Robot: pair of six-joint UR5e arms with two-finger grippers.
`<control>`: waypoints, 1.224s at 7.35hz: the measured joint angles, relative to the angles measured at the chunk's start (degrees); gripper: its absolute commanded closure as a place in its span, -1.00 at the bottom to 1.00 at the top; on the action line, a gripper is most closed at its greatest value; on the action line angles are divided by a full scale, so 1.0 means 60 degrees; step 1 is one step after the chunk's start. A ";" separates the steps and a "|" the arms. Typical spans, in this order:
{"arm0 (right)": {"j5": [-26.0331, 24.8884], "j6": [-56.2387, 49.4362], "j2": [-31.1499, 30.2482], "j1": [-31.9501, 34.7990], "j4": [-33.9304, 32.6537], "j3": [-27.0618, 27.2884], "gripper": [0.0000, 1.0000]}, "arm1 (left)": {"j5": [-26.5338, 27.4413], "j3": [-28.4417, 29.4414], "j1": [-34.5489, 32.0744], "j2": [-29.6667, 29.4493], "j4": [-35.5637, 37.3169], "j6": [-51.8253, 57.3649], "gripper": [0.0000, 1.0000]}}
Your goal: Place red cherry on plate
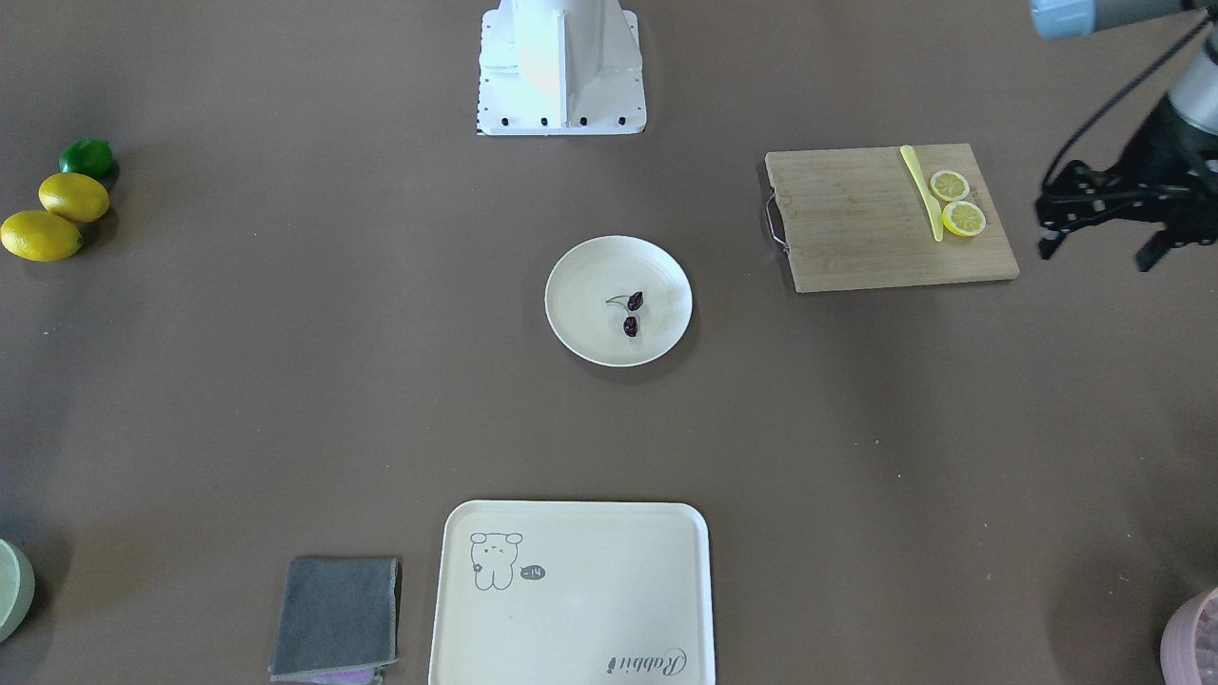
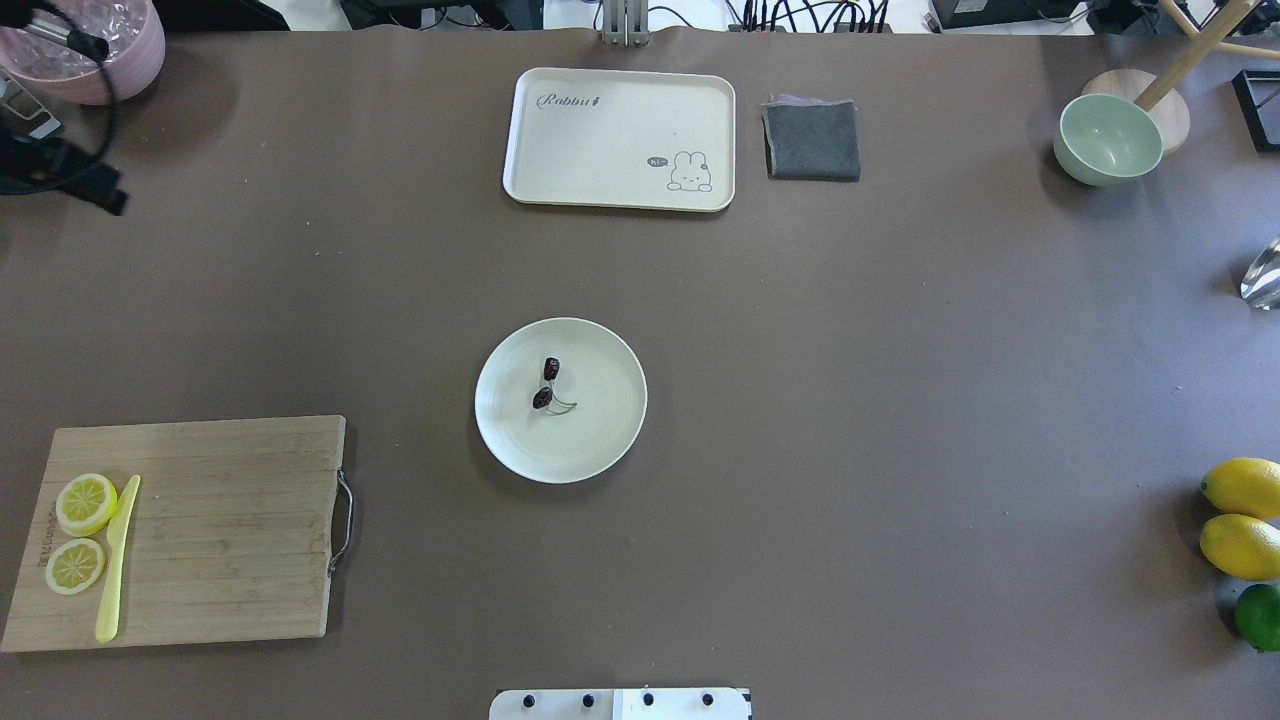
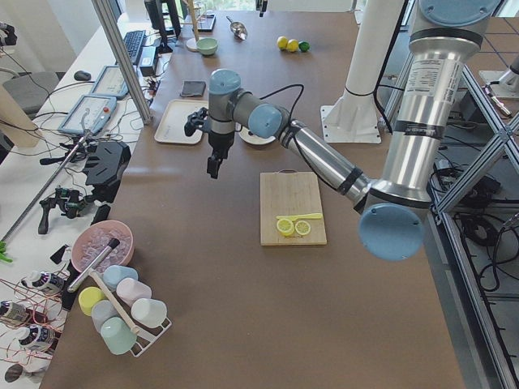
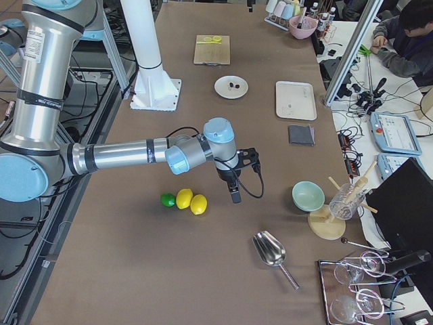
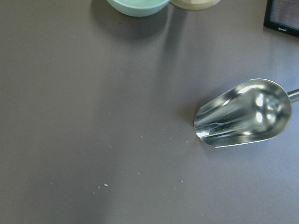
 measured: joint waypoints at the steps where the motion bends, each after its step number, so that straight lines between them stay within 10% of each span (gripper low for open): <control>1: 0.0124 -0.1046 0.0221 0.0548 -0.1121 -0.0062 -1.00 | -0.0281 0.0485 -0.0864 0.0499 -0.0038 0.1268 -0.97; 4: 0.0516 -0.3635 0.0885 0.1623 -0.4104 -0.0107 -1.00 | -0.0882 0.1727 -0.2777 0.1510 -0.0051 0.3381 -0.97; 9: 0.0706 -0.3826 0.0880 0.1751 -0.4396 -0.0409 -1.00 | -0.2100 0.2444 -0.3486 0.2402 -0.0119 0.3577 -0.97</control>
